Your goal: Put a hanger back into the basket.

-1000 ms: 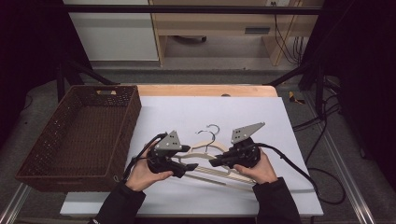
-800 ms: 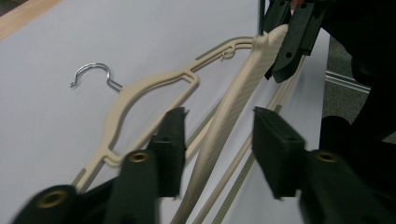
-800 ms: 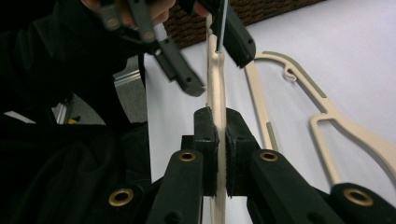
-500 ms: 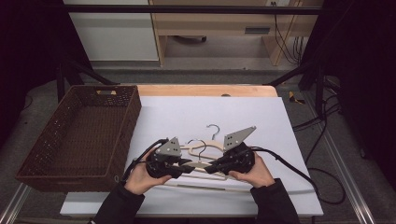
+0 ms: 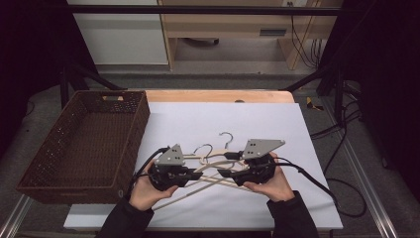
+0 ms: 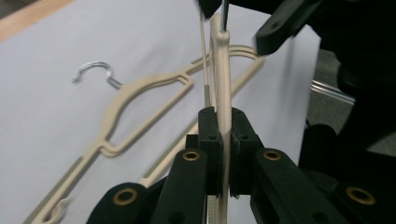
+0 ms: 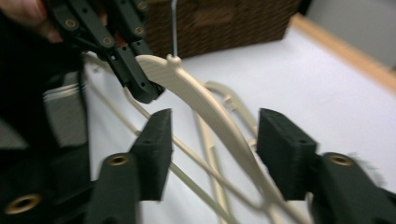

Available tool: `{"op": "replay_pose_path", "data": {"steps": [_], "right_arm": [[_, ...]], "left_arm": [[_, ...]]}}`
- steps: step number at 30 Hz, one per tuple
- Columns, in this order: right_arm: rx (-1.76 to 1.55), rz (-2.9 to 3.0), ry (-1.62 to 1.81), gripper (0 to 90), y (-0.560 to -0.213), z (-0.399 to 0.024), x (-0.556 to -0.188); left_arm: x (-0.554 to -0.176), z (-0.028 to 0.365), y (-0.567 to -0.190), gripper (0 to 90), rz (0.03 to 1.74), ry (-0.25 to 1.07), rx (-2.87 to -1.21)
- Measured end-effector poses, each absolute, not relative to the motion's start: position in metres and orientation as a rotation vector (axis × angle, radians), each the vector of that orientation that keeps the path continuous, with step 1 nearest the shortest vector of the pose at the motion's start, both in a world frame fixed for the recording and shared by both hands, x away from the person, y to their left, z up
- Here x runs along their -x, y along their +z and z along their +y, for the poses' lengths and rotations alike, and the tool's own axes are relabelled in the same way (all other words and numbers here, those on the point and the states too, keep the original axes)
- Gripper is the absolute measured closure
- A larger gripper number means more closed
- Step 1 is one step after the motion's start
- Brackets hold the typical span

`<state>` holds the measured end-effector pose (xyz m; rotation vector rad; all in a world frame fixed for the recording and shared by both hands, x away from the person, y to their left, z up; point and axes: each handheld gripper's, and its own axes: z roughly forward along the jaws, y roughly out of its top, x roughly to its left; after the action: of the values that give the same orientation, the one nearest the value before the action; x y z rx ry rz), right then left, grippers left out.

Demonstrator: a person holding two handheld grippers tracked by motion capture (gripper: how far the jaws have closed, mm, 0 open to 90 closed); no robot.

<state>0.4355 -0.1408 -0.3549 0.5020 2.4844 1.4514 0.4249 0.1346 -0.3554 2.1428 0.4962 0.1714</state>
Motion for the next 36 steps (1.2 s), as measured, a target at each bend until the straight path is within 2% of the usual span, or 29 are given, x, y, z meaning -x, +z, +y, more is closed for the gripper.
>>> {"op": "replay_pose_path", "data": {"steps": [7,15,23,36], "right_arm": [[-0.672,2.236,1.536,22.8,-0.339,-0.171,-0.429],[-0.908,2.1,1.494,10.1,-0.351,-0.198,-0.428],[-1.045,1.984,1.493,6.2,-0.364,-0.227,-0.423],[-1.087,1.956,1.463,4.1,-0.37,-0.241,-0.423]], "left_arm": [[-0.425,0.162,-0.334,86.0,0.603,0.288,-2.07],[-0.424,0.199,-0.285,86.0,0.641,0.391,-1.989],[-0.438,0.239,-0.25,86.0,0.649,0.425,-1.963],[-0.477,0.305,-0.25,86.0,0.744,0.439,-1.957]]}}
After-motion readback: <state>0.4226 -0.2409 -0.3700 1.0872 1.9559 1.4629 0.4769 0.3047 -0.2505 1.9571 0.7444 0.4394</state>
